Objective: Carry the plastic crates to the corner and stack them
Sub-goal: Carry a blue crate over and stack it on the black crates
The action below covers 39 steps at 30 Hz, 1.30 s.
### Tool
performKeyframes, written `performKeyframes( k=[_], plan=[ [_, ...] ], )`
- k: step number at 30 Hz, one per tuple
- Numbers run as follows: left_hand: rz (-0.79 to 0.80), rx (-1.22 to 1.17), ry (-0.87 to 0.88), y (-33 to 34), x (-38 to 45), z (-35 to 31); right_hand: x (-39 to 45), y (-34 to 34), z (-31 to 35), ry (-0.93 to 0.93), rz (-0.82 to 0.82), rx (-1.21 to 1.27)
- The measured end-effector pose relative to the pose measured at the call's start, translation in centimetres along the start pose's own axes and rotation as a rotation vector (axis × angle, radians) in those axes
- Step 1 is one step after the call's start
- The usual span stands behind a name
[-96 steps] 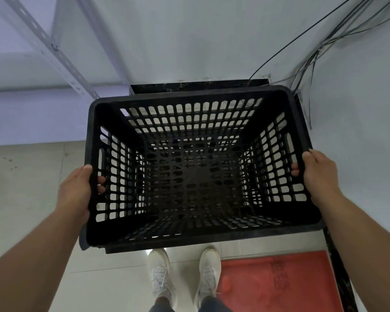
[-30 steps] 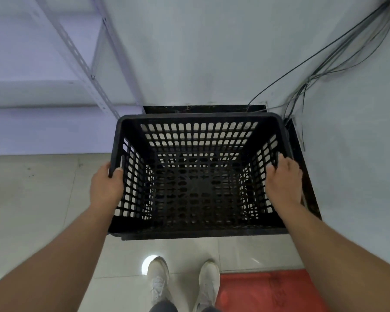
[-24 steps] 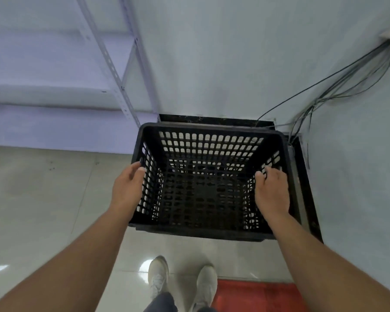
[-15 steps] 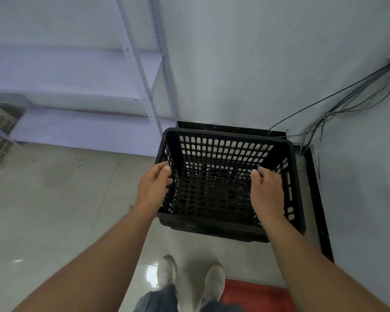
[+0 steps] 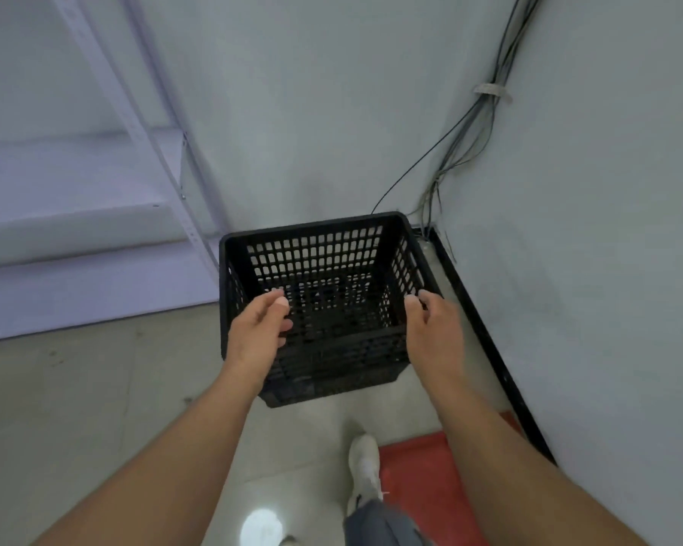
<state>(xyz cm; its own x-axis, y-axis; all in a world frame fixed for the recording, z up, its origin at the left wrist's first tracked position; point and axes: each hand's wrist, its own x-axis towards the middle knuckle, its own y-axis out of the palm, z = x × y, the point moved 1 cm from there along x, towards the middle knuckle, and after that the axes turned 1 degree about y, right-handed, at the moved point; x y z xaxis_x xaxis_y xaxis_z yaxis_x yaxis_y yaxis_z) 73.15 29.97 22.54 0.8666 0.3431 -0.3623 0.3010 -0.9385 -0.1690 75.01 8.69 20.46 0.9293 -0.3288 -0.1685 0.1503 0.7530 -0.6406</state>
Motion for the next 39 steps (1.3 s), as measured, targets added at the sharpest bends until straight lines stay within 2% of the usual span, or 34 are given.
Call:
performKeyframes(
  k=[6,15,21,27,33,39],
  plan=[
    [0.165,0.072,0.054,0.5,-5.6,1.1,-8.6,-4.7,-3.2,0.101,-0.191,0.076],
    [0.426,0.141,0.101,7.7,-16.5,4.3,-19.6,-15.2,-14.6,0.375,-0.471,0.147],
    [0.661,0.189,0.172,15.7,-28.7,6.6,-30.1,-24.6,-22.5,0.506,-0.628,0.15],
    [0.936,0.23,0.142,23.5,-43.9,12.2,-42.7,-31.6,-31.2,0.64,-0.771,0.162],
    [1.182,0.322,0.184,28.3,-56.2,16.9,-53.6,-36.5,-37.6,0.795,-0.942,0.209],
    [1.389,0.441,0.195,31.6,-64.9,20.1,-61.9,-38.5,-42.0,0.968,-1.114,0.271]
  ],
)
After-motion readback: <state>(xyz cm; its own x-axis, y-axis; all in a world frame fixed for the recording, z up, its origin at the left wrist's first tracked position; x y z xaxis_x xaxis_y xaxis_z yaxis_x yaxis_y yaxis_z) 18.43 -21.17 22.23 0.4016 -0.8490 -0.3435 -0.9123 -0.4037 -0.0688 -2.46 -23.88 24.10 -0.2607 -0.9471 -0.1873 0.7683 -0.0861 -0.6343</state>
